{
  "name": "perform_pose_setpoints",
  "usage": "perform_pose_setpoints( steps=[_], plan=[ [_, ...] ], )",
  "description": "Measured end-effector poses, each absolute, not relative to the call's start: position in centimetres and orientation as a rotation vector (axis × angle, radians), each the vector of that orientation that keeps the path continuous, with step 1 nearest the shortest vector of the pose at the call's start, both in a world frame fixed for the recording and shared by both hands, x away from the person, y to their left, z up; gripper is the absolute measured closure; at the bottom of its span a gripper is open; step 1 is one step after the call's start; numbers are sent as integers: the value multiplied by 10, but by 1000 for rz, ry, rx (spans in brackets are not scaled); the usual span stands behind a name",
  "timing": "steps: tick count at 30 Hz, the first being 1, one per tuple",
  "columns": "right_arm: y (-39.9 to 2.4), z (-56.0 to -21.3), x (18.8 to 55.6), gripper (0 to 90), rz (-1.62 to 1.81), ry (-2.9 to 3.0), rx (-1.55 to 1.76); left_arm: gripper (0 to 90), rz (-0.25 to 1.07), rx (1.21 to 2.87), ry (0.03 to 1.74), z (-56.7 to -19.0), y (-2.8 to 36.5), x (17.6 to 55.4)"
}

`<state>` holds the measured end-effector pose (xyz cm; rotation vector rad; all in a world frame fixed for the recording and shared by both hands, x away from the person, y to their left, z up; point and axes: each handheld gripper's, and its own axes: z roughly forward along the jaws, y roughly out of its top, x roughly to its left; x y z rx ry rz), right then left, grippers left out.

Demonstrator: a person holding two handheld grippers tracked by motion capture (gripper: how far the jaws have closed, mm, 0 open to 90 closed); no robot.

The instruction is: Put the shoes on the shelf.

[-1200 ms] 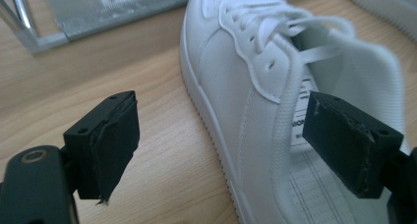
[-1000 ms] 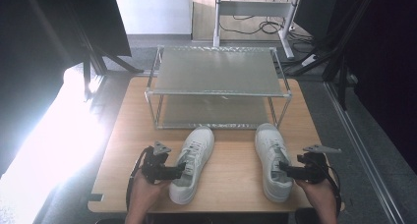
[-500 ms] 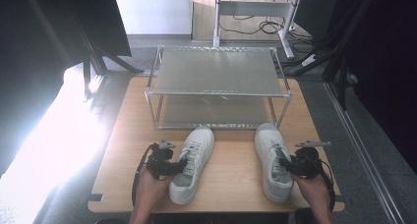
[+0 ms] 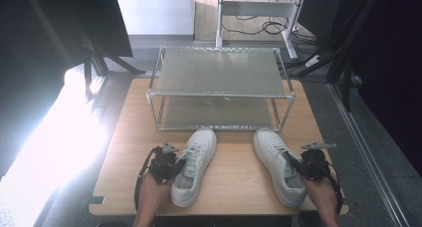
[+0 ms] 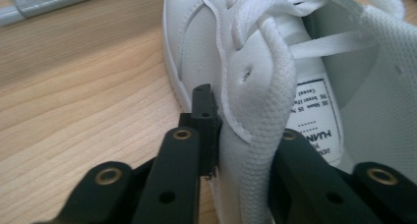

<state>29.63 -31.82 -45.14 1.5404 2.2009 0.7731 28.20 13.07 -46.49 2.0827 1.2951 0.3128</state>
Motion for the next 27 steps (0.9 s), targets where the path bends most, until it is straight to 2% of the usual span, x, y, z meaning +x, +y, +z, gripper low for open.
perform_pose_setpoints(
  steps=[7,18,27],
  plan=[
    [-333,-452,299,835,909,2186,1622,838,222,1957,1328,-471,148,282],
    [-338,-453,302,838,1159,2195,1730,845,76,1812,1347,-478,156,282],
    [-327,-450,306,835,1430,2144,1785,844,33,1634,1377,-474,160,279]
  ],
)
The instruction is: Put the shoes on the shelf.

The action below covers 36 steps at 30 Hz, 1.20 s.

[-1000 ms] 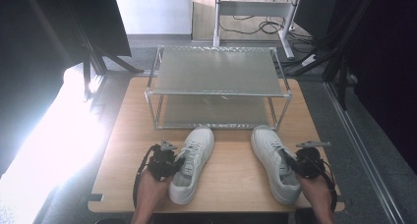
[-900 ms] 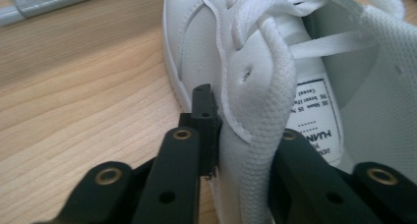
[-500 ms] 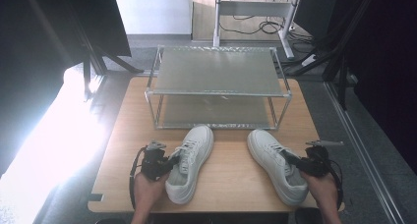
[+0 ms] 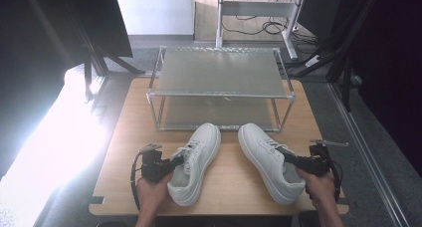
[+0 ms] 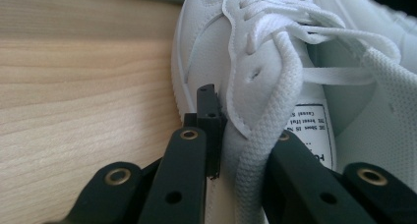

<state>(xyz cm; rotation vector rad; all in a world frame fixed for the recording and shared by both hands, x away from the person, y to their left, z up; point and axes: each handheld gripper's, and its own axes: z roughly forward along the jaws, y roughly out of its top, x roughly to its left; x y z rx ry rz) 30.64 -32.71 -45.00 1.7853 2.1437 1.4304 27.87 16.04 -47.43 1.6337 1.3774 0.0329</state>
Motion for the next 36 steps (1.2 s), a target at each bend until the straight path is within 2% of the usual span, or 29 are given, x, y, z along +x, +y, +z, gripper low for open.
perform_pose_setpoints(
  steps=[10,19,36],
  plan=[
    [-302,-450,311,834,1616,2041,1824,844,63,1433,1396,-467,156,268],
    [-284,-449,305,830,1815,1925,1885,842,102,1352,1394,-461,148,256],
    [-270,-429,290,826,1950,1779,1895,841,63,1187,1355,-440,146,244]
  ],
)
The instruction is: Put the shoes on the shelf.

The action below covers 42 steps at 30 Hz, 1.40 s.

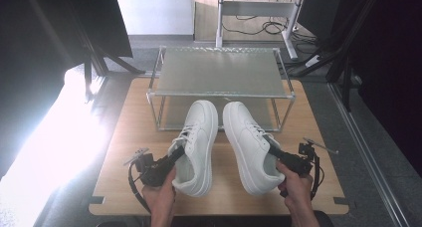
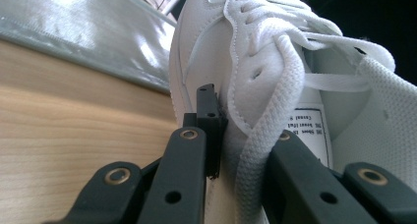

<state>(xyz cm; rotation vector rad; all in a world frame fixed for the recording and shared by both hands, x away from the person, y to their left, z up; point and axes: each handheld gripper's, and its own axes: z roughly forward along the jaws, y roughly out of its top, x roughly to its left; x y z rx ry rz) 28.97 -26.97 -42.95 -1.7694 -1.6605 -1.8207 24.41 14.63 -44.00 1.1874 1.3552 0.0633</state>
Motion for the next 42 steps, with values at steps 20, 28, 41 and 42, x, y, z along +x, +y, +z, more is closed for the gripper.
perform_pose_setpoints(
  steps=[20,28,41,42],
  plan=[
    [-257,-387,303,823,-1957,-1544,-1785,839,109,1142,1319,-390,134,270],
    [-249,-370,322,823,-1986,-1538,-1809,838,114,1103,1320,-374,133,290],
    [-240,-347,357,821,-1990,-1515,-1864,837,122,1074,1353,-355,127,328],
    [-239,-345,360,821,-1988,-1510,-1869,837,124,1075,1354,-354,127,331]
  ],
)
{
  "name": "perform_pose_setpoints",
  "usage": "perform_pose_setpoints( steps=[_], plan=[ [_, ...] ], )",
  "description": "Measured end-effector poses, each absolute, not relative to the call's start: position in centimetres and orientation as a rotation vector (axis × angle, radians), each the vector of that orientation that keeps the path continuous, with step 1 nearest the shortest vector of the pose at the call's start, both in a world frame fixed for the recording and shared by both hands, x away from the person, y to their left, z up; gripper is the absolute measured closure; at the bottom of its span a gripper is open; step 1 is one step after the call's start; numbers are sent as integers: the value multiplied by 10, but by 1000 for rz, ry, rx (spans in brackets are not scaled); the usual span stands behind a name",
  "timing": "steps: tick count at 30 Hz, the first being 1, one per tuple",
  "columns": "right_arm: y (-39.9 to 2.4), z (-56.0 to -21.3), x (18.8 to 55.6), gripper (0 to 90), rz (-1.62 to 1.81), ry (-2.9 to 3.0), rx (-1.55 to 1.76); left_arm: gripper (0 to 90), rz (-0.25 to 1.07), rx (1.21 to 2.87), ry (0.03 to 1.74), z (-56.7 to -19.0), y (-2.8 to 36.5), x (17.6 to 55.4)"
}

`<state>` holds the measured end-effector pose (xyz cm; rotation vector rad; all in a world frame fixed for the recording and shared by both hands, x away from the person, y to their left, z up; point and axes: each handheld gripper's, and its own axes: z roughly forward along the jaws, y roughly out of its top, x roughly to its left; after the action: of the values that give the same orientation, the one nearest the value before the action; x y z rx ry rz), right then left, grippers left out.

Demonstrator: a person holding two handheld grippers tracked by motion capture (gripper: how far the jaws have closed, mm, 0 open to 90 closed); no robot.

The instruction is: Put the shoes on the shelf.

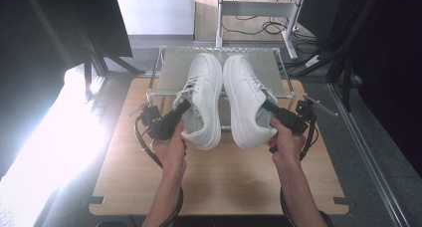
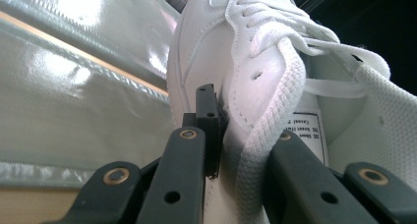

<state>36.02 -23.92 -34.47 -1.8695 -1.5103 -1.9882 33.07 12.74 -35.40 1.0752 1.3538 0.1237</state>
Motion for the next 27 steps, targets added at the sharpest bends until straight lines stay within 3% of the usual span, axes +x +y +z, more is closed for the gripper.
perform_pose_setpoints(
  steps=[27],
  plan=[
    [-223,-304,441,814,-1950,-1487,-2039,835,119,1042,1449,-319,134,417]
  ],
)
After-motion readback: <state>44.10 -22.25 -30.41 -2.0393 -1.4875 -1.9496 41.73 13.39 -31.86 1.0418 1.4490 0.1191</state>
